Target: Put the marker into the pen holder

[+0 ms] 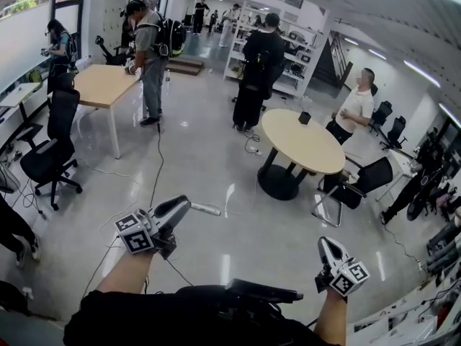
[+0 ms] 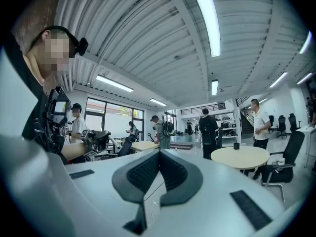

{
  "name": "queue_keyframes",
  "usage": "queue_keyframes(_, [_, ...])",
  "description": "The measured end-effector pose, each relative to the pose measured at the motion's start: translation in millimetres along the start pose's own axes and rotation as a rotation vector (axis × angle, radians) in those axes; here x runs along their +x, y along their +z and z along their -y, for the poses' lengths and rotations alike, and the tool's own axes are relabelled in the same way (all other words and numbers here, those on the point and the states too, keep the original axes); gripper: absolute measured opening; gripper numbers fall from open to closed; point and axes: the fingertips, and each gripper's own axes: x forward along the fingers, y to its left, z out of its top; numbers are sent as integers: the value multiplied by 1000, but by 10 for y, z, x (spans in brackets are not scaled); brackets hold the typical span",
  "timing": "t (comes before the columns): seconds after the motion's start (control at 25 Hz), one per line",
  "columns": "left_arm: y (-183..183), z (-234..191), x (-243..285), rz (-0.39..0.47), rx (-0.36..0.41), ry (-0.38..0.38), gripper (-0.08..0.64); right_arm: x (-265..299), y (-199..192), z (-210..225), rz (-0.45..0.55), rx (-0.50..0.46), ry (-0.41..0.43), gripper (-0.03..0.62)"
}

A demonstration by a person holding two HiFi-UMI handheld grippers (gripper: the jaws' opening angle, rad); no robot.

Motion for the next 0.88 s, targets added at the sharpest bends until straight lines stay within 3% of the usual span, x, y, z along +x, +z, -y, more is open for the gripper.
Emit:
queue_keyframes(0.44, [55,-342,-138,-12,-55,12,72,333,-80,-170,-28,8,8,3])
queue_keyframes(0.68, [-126,-253,201,-34,-35,25,72,243,-168,231,1,40,24,3])
queue_keyframes(0.88, [-306,-33,741,-28,17,40,72,90,-164,858,34,55,56,3])
